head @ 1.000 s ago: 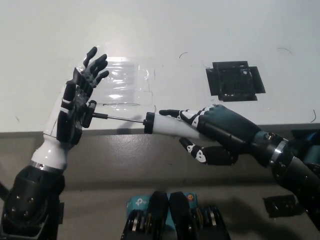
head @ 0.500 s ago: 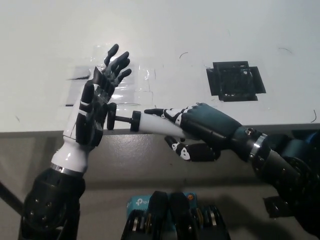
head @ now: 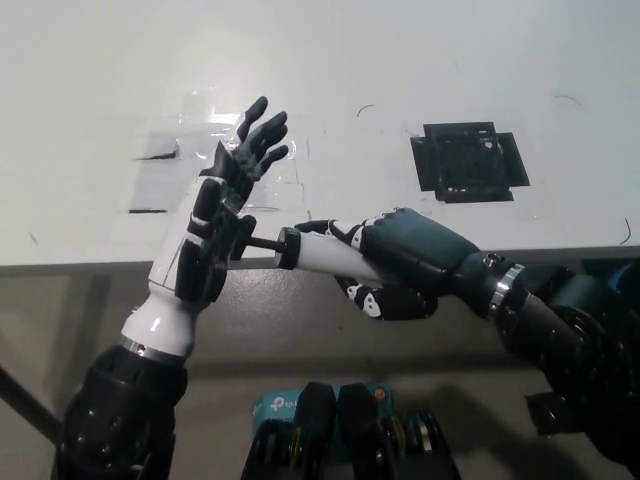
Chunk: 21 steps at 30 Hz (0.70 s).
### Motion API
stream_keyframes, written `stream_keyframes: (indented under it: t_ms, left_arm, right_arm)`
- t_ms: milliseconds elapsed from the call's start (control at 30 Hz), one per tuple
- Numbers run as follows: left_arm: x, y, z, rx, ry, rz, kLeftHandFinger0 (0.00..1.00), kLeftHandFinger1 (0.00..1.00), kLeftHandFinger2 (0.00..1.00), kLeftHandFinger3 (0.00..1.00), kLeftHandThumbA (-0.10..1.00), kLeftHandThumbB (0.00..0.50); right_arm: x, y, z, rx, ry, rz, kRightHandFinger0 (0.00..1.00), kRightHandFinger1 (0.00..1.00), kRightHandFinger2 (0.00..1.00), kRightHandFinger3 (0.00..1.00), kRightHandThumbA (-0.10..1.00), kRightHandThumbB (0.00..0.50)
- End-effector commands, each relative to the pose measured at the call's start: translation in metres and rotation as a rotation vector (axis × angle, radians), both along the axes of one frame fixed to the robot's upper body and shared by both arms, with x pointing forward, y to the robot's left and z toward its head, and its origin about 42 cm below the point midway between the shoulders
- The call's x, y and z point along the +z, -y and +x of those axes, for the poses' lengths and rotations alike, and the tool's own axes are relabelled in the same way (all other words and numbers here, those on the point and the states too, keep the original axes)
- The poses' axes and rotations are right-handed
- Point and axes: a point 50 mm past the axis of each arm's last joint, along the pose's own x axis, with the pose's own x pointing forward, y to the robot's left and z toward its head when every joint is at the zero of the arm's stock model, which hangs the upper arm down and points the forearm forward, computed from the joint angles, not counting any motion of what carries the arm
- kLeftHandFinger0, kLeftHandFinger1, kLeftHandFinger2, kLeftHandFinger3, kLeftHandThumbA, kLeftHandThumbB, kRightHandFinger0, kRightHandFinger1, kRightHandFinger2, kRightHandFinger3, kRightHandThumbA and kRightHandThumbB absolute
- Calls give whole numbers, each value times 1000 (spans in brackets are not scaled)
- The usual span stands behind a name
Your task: The robot uses right hand to pick up a small white air pumper and uses its left hand to compress it, and then puts it on the desk
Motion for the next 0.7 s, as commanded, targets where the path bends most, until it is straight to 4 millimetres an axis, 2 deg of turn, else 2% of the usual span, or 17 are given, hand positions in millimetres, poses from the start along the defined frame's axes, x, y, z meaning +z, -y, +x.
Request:
stream_keyframes:
  t_ms: [0, 33, 67, 100, 133, 167, 233, 300, 433, 500, 667]
  left_arm:
    - [10, 1, -3, -62, 50, 10, 1000, 1000, 1000, 1000, 1000, 240]
    - [11, -7, -1, -46, 49, 10, 1000, 1000, 1000, 1000, 1000, 252]
    - [13, -11, 0, -31, 49, 12, 1000, 1000, 1000, 1000, 1000, 255]
    - [15, -22, 1, -8, 50, -3, 1000, 1000, 1000, 1000, 1000, 257]
    - [17, -27, 2, 7, 53, -5, 1000, 1000, 1000, 1000, 1000, 261]
    - [18, -32, 2, 23, 55, -5, 1000, 1000, 1000, 1000, 1000, 268]
    - [19, -41, 2, 45, 63, -3, 1000, 1000, 1000, 1000, 1000, 258]
    - [20, -49, -1, 58, 70, -2, 1000, 1000, 1000, 1000, 1000, 242]
    - [13, -59, -9, 66, 59, -3, 1000, 1000, 1000, 1000, 1000, 249]
    - [12, -64, -12, 77, 59, -3, 1000, 1000, 1000, 1000, 1000, 251]
    - [9, -76, -20, 97, 64, 4, 1000, 1000, 1000, 1000, 1000, 249]
  right_arm:
    - [34, -18, -6, 92, 146, 20, 0, 154, 536, 411, -100, 173]
    - [35, -14, -3, 93, 143, 23, 0, 235, 668, 558, -100, 176]
    - [34, -11, -2, 92, 141, 28, 0, 272, 728, 635, -100, 177]
    - [32, -2, 3, 77, 128, 42, 0, 346, 742, 765, -100, 168]
    - [33, 2, 5, 60, 127, 33, 0, 398, 743, 833, -100, 143]
    - [34, 5, 7, 47, 129, 20, 8, 465, 742, 834, -100, 134]
    - [36, 12, 11, 21, 128, 0, 34, 499, 761, 845, -100, 123]
    - [37, 18, 16, 9, 137, 8, 47, 519, 790, 864, -100, 132]
    - [37, 27, 20, -31, 153, -20, 60, 532, 824, 885, -100, 134]
    - [44, 31, 24, -50, 175, -25, 55, 530, 829, 879, -100, 141]
    - [69, 41, 50, -118, 213, -70, 67, 579, 865, 963, -100, 115]
